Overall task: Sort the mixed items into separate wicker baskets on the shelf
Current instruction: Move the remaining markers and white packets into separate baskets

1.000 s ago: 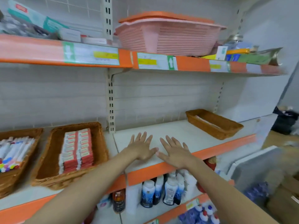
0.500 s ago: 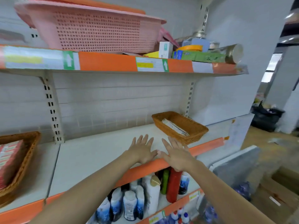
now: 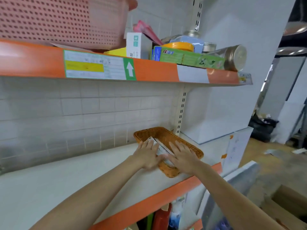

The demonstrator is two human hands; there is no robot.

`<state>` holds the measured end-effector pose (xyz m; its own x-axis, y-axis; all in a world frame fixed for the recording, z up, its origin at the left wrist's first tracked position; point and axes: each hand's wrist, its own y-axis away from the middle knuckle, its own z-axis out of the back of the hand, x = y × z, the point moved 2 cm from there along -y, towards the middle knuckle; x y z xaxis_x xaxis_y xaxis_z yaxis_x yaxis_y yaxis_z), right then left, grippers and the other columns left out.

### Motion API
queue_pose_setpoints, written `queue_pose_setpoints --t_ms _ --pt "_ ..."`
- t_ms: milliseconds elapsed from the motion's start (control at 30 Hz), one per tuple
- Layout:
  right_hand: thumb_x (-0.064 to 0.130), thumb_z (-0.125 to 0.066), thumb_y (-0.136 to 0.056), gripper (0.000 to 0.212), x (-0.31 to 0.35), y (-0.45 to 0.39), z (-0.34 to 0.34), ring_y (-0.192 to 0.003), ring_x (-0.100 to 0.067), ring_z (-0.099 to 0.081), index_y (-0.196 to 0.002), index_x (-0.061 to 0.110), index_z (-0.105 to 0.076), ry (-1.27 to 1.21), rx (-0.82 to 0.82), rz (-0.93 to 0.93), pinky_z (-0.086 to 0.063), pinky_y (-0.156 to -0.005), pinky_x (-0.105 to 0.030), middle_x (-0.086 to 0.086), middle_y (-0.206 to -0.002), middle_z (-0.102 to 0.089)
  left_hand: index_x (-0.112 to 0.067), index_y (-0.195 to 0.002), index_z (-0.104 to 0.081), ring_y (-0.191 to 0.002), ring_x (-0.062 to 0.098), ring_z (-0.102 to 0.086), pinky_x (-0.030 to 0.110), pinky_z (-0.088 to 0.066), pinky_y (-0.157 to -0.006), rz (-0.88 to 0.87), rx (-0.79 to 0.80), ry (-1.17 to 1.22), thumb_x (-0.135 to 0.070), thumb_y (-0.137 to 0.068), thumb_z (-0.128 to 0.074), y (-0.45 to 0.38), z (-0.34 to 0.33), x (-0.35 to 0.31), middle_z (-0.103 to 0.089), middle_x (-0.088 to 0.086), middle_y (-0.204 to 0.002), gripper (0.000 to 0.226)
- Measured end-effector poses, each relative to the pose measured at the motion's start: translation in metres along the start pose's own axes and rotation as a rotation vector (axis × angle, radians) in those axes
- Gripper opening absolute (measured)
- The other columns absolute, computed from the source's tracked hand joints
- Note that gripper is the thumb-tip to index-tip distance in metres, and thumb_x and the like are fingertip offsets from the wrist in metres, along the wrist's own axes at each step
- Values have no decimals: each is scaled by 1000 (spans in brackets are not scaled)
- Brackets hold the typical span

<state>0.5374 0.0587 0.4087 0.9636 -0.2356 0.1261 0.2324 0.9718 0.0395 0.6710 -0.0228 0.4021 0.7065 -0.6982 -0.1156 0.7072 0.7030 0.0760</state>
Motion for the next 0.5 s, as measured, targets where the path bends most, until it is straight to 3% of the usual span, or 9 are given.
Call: queue_pose_setpoints --t_ms 300,500 --pt "48 -25 -103 65 -40 -74 -9 -149 -23 5 -155 18 -2 -119 85 145 -6 -119 -41 -6 -162 8 -16 -154 -2 -148 24 9 42 5 -119 105 18 12 -56 -100 -22 -53 -12 -4 6 10 -161 70" --pt "50 -25 -102 64 -57 -109 -8 -149 -21 6 -155 24 1 -165 200 317 -7 -119 -39 -1 -162 10 -8 -153 -16 -148 28 -5 42 -5 -120 280 74 -21 -63 -96 -23 -71 -16 -7 -13 13 -160 79"
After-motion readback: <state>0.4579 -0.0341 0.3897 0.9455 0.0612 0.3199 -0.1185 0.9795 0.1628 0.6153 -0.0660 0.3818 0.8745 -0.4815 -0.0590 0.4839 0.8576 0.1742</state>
